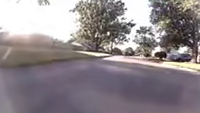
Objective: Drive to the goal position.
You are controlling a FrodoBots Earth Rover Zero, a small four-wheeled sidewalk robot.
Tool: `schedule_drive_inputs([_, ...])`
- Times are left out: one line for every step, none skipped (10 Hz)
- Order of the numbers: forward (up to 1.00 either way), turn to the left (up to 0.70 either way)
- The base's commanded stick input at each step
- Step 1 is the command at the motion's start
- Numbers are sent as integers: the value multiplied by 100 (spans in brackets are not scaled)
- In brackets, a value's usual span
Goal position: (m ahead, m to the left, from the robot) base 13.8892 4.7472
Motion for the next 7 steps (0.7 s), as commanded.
schedule_drive_inputs([100,0])
schedule_drive_inputs([100,1])
schedule_drive_inputs([100,1])
schedule_drive_inputs([100,2])
schedule_drive_inputs([100,2])
schedule_drive_inputs([100,0])
schedule_drive_inputs([100,0])
